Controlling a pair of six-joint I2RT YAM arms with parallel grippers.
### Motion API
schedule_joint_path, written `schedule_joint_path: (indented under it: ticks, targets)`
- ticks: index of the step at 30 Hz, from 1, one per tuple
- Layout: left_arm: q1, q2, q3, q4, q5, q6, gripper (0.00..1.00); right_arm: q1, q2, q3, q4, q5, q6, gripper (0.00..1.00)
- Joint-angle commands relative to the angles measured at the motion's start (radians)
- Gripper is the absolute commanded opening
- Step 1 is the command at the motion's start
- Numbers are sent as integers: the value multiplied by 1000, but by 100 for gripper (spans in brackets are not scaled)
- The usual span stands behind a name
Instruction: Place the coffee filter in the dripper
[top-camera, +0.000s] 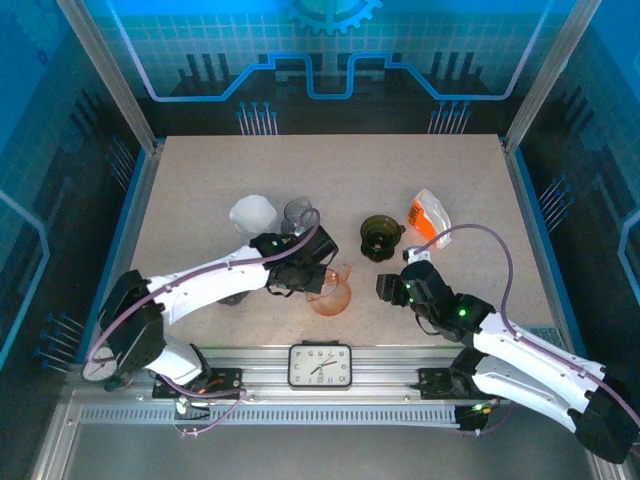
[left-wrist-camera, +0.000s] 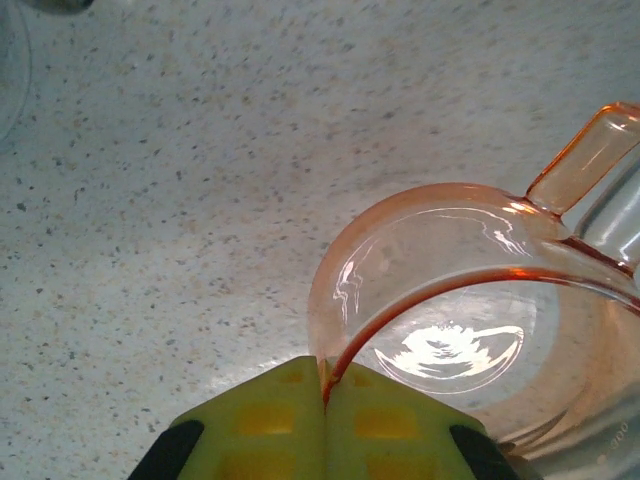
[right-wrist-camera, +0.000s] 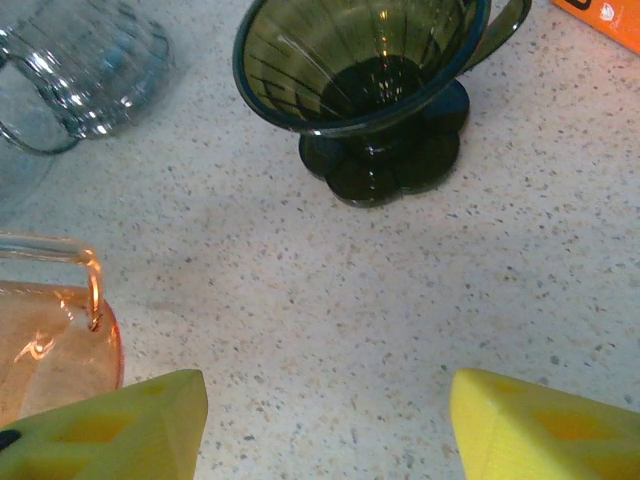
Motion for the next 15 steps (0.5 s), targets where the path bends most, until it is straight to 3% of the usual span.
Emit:
schedule_joint_path:
  ticks: [1,10,15]
  targets:
    - [-5,23,-12,53,-55,22,0,-11,-7,22,-56,9,-26,67]
    - [-19,85,-28,48,-66,25,0,-11,1,35,-56,-1,-26,68]
    - [-21,95,-15,22,-88,41,9,-12,16,44,-55,-5,-29,68]
